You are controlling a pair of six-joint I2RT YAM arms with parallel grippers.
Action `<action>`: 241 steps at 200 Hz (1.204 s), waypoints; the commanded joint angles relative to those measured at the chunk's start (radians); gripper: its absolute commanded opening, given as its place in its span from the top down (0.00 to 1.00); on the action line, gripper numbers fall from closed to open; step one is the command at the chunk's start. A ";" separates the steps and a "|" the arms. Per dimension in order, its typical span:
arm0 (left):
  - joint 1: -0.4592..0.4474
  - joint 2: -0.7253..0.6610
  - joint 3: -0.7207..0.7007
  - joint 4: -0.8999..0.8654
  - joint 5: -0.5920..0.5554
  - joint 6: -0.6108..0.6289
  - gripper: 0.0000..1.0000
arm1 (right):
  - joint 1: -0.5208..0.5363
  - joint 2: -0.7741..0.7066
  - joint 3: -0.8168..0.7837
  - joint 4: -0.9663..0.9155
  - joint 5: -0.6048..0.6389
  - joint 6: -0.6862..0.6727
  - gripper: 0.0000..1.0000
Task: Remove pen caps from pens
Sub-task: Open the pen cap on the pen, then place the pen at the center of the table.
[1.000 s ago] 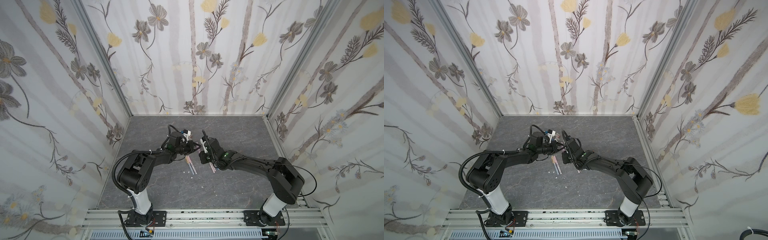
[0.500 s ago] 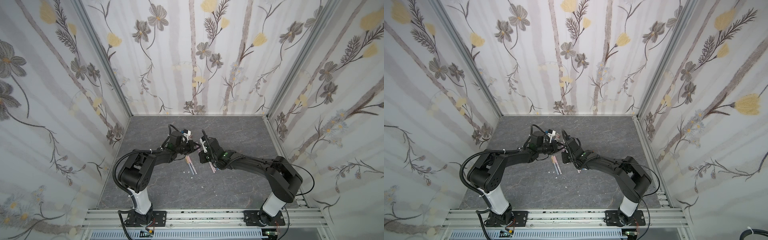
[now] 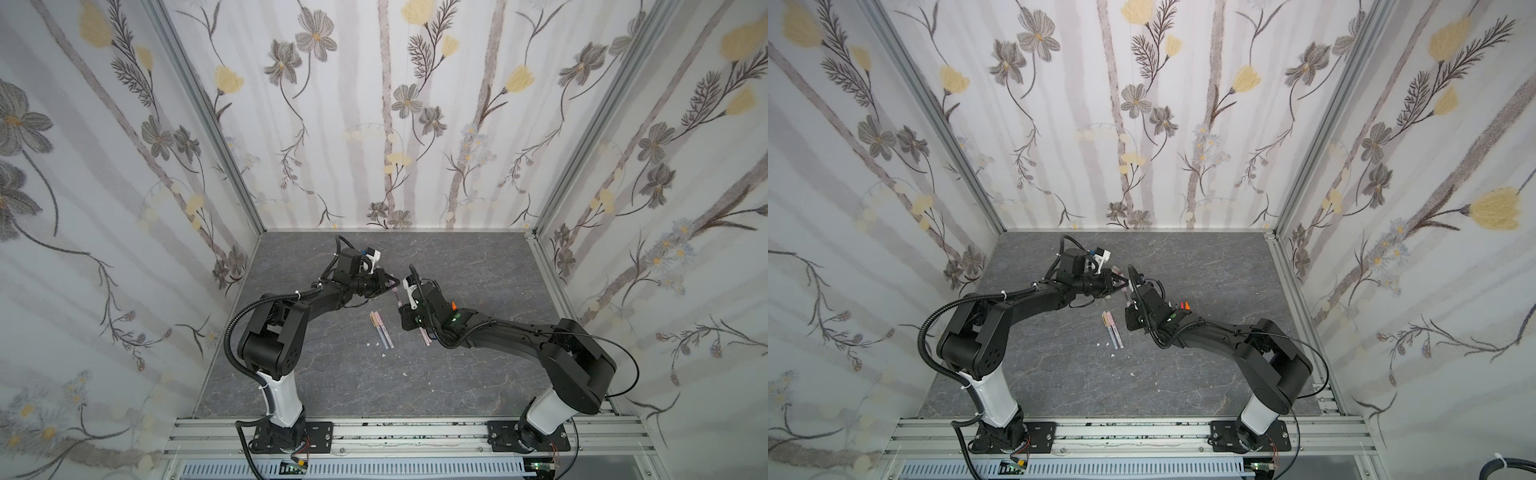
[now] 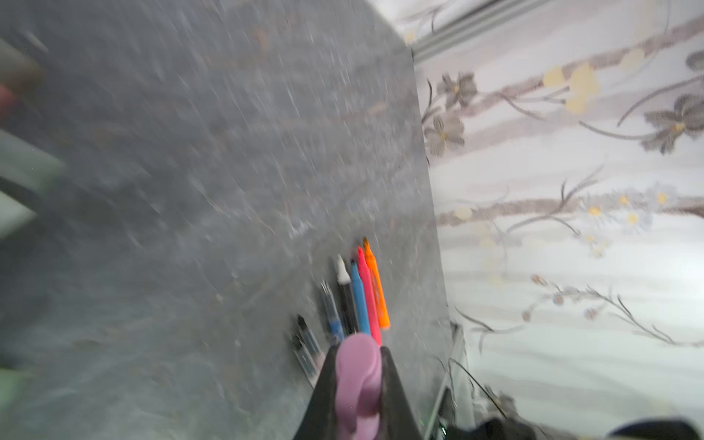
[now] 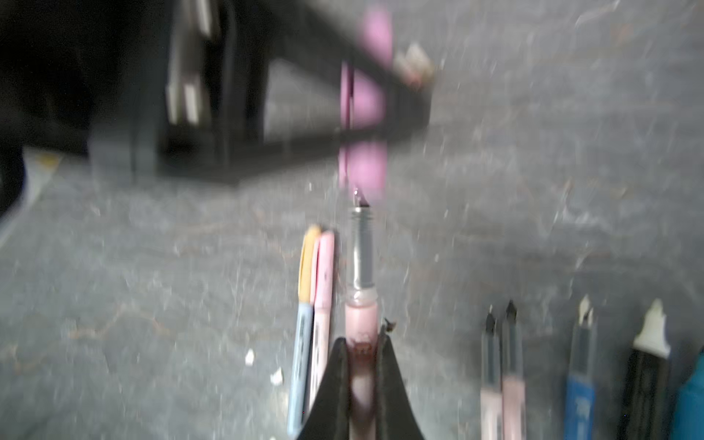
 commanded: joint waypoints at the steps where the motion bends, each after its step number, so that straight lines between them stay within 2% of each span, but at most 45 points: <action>1: 0.022 0.012 0.025 0.034 -0.058 0.032 1.00 | 0.009 -0.017 -0.018 -0.039 -0.043 0.020 1.00; 44: 0.064 0.005 0.008 0.043 -0.045 0.037 1.00 | 0.012 -0.035 -0.036 -0.047 -0.036 0.034 1.00; 131: 0.200 -0.117 -0.252 0.054 -0.027 0.090 1.00 | 0.007 0.127 0.071 -0.214 0.112 0.027 1.00; 241: 0.206 -0.019 -0.341 0.182 -0.010 0.044 0.97 | 0.011 0.142 0.099 -0.327 0.197 0.022 1.00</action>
